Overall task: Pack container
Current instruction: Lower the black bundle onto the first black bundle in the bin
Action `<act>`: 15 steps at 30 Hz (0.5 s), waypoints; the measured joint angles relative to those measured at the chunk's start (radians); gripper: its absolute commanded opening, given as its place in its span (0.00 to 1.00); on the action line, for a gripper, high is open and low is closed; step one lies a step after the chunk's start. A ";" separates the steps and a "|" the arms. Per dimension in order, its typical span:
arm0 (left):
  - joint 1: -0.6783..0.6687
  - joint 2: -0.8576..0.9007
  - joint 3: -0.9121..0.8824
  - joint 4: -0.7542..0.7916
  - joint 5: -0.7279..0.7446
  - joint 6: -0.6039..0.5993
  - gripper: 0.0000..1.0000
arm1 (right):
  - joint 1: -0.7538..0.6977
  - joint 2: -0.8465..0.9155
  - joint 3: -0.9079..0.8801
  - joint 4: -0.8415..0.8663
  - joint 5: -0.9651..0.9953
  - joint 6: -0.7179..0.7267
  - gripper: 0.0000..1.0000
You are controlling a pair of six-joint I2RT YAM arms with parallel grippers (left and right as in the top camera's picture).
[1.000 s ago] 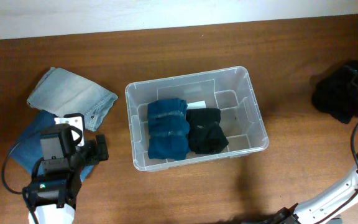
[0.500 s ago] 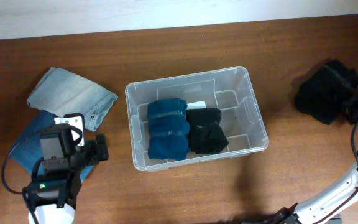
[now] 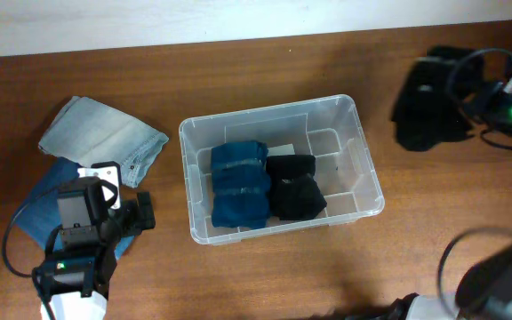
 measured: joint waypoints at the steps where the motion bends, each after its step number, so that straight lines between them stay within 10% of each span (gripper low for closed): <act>1: 0.000 0.000 0.000 0.000 0.000 0.000 0.99 | 0.037 -0.046 0.000 -0.042 0.009 -0.021 0.04; 15: 0.000 0.002 0.000 0.000 0.000 0.000 0.99 | 0.624 -0.189 -0.019 -0.324 0.335 -0.126 0.04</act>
